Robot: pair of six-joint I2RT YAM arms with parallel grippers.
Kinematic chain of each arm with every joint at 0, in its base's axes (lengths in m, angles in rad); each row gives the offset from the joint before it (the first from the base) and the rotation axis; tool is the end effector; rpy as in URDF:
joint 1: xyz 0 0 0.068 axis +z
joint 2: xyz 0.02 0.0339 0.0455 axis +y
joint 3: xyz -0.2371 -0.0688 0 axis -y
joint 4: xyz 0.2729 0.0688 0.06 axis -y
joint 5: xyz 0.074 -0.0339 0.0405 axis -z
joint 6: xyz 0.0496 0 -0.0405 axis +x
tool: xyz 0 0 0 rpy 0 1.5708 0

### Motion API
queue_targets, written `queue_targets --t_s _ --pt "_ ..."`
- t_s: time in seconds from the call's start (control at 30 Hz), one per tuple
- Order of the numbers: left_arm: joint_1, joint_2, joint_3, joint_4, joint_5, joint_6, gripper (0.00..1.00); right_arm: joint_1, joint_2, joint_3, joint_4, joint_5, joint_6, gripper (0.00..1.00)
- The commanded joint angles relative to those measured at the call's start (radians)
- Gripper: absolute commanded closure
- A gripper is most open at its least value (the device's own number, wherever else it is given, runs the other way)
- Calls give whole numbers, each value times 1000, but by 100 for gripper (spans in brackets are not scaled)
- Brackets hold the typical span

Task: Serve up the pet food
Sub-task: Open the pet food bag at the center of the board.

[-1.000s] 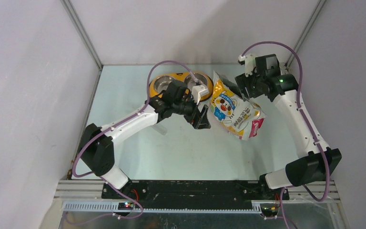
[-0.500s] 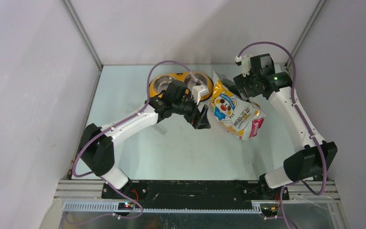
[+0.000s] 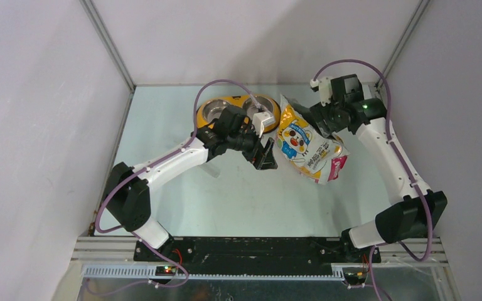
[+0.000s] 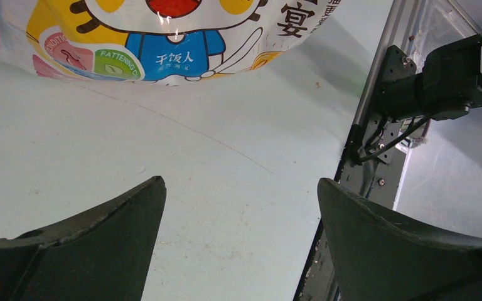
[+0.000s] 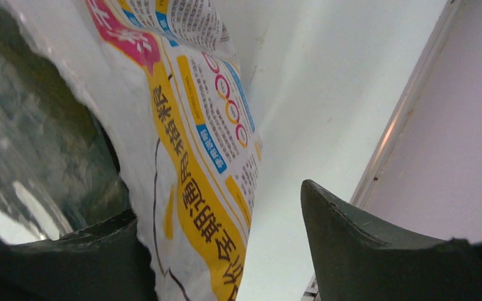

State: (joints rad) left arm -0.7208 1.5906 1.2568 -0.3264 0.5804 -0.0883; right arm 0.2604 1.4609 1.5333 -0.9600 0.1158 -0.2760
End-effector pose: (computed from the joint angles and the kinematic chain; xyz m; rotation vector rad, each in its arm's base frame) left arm 0.2776 -0.2801 0.2470 1.0350 2.0816 -1.0748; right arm 0.3297 0.0819 0.3332 -0.6019 2.3811 -0.1491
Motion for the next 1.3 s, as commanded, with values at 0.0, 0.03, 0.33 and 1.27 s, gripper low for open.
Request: queue_targets --t_s 0.0,0.03,0.33,1.27 --pt "-8 -10 41 7 19 -4 2 2 -57 -4 -65 33 -38 30" --pt "-8 -10 41 7 19 -4 2 1 -62 -5 -70 34 -42 30" --pt "-8 -12 41 7 20 -4 2 1 -98 -27 -107 51 -70 29" --pt "-8 -19 42 4 22 -2 2 -110 -7 31 -121 -144 -81 29"
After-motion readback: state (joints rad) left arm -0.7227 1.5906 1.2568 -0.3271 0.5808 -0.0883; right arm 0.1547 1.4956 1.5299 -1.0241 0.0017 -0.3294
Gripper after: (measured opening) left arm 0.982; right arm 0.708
